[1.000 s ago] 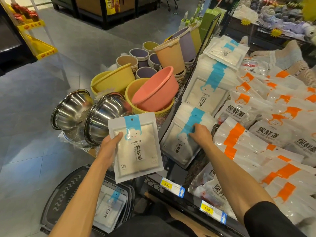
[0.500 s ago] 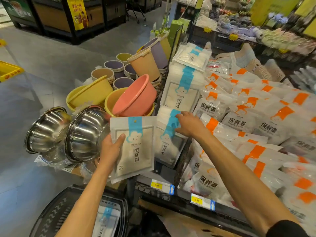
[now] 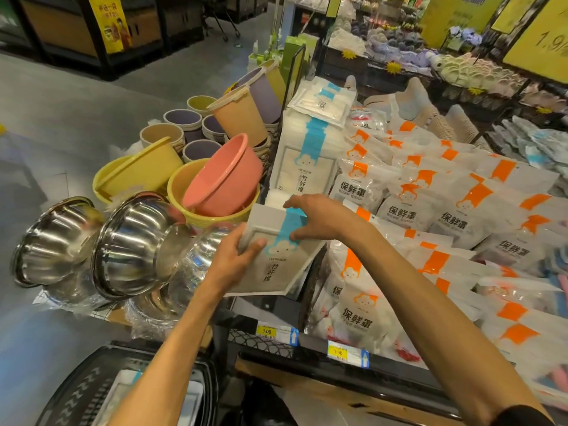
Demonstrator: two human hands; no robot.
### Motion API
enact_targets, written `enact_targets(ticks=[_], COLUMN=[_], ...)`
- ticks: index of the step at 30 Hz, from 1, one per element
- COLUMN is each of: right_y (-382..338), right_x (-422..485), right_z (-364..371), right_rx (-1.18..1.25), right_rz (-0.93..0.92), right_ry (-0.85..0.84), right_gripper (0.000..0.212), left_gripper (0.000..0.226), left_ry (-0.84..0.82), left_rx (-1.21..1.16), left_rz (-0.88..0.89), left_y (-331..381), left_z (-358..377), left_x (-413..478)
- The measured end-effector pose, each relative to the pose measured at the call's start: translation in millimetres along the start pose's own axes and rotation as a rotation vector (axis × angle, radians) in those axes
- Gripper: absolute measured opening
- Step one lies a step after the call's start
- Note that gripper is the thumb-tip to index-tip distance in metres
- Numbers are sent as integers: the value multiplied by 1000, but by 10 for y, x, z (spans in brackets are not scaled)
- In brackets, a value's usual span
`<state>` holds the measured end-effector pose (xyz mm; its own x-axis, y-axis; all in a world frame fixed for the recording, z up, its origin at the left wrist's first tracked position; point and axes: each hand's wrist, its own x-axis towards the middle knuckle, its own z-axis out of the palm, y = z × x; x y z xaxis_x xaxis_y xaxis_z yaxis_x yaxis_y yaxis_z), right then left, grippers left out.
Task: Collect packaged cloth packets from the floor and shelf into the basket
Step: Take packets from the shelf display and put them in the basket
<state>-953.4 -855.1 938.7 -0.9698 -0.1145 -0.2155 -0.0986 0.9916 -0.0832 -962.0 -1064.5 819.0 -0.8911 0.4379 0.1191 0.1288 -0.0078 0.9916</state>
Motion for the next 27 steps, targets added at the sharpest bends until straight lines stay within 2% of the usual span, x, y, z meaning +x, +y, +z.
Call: enact_targets(ticks=[4,10,13,15,18,21,24,27], right_y=[78,138,165,194,227,248,275,317], right_x=[-12,60,142,204,316,458,574,660], right_z=[-19,13,102,189,348,544,703,790], right_rx=[77,80,67,55,48,27,16,14], right_rz=[-3,26,65,87,125,151,174,190], right_ry=[-58,-56,-49,-34,-28,-43,-56,-61], right_gripper=[40,39,40,42,45,43,39,37], left_gripper=[23,19,29,36,61,69,62,54], left_ry=[-9,61,129,138,79,53,62,122], left_rx=[-96,-78,120,370,781,876,864,912], left_rz=[21,24,-13,-97,-130,-234,-361,-369], left_y=[42,4,-221,-417,-792,-1140,-1302,-1345], left_z=[83,156,111,50,-48,-135,-82,-4], left_x=[58,154,197,179,51,-163,-349,-424])
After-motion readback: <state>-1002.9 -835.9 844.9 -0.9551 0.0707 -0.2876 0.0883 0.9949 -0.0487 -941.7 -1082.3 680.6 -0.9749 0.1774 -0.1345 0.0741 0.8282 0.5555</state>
